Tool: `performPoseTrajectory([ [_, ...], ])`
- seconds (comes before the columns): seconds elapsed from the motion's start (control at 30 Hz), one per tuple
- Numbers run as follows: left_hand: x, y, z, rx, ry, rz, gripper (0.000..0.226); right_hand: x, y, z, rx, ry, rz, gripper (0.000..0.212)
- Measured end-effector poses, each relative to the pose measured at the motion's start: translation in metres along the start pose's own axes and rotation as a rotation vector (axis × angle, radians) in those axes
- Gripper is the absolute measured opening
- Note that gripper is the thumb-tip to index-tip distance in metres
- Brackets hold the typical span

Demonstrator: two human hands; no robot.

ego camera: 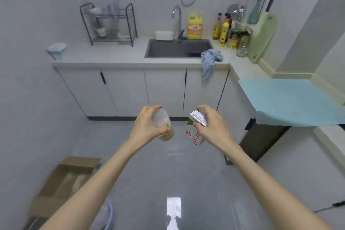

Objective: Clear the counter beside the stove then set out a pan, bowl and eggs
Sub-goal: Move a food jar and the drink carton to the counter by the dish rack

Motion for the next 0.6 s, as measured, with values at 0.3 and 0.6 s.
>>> performPoseTrajectory([
  [0.3,-0.068,-0.126,0.099,-0.057,0.222,0.214,0.078,-0.134,-0.090,-0.124,0.007,-0.192,0.185,0.043],
  [0.6,-0.184,-0.215,0.155,-0.085,0.355,0.355,0.078,-0.296,-0.146,-0.224,-0.048,-0.325,0.333,0.044],
])
Point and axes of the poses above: each hand's wrist, its own x-axis away from the middle knuckle, its own z-axis out of the back of the hand, y = z × x, the point moved 8 cm from there along -x, towards the middle knuckle, and after that the axes turned 5 degrees about -x, right-handed, at the moved point
